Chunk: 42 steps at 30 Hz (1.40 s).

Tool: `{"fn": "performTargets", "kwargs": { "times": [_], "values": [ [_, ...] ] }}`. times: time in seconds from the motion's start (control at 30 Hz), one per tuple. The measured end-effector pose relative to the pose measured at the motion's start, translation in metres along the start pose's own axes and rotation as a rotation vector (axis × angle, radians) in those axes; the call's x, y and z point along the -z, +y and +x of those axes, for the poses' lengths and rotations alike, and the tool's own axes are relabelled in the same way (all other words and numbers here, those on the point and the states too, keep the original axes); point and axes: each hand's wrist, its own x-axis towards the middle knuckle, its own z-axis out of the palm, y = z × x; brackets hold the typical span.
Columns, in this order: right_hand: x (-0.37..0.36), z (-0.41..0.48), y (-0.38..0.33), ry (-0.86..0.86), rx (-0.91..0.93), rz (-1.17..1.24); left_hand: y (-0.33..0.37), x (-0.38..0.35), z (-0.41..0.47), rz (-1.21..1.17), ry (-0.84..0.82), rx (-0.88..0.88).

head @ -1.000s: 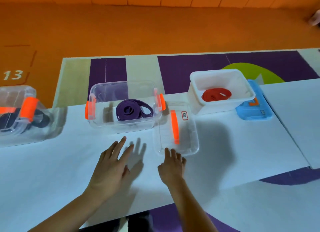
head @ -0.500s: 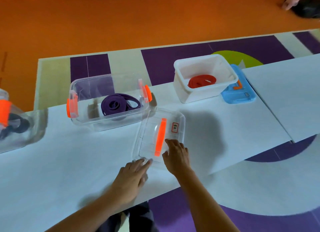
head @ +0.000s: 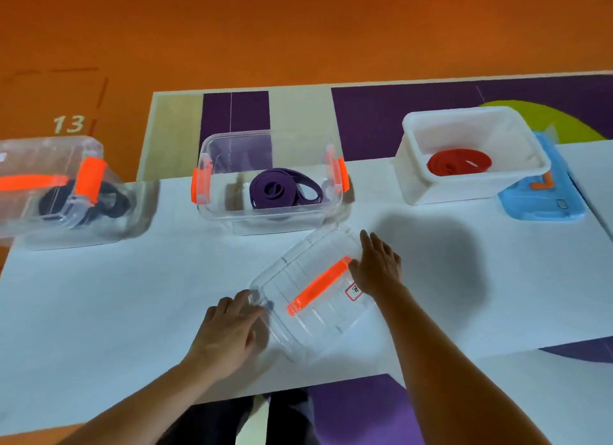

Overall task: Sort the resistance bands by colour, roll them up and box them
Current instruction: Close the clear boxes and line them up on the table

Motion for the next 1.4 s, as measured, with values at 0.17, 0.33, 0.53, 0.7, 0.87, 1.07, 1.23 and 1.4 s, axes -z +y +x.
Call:
{"fn": "performTargets", "kwargs": {
  "times": [0.17, 0.33, 0.53, 0.7, 0.87, 1.07, 1.23, 1.4],
  "values": [
    [-0.024, -0.024, -0.018, 0.03, -0.05, 0.129, -0.007, -0.002, -0.005, -0.348, -0.073, 0.239],
    [-0.04, -0.057, -0.027, 0.058, -0.228, 0.315, -0.002, -0.006, -0.006, -0.773, -0.07, 0.296],
    [-0.041, -0.097, -0.028, 0.256, -0.345, 0.532, -0.013, 0.009, -0.023, -1.002, 0.139, 0.24],
    [-0.02, -0.125, -0.04, 0.425, -0.344, 0.709, -0.017, 0.049, -0.037, -1.053, 0.365, 0.099],
    [0.017, -0.126, -0.064, 0.54, -0.244, 0.757, -0.028, 0.086, -0.029, -1.069, 0.447, 0.066],
    [0.065, -0.086, -0.09, 0.54, -0.163, 0.702, -0.045, 0.129, -0.002, -1.12, 0.508, 0.096],
    [0.096, -0.037, -0.116, 0.515, -0.048, 0.676, -0.063, 0.148, 0.041, -1.047, 0.652, 0.176],
    [0.111, 0.025, -0.129, 0.425, 0.032, 0.577, -0.069, 0.161, 0.085, -0.959, 0.694, 0.257]
  ]
}}
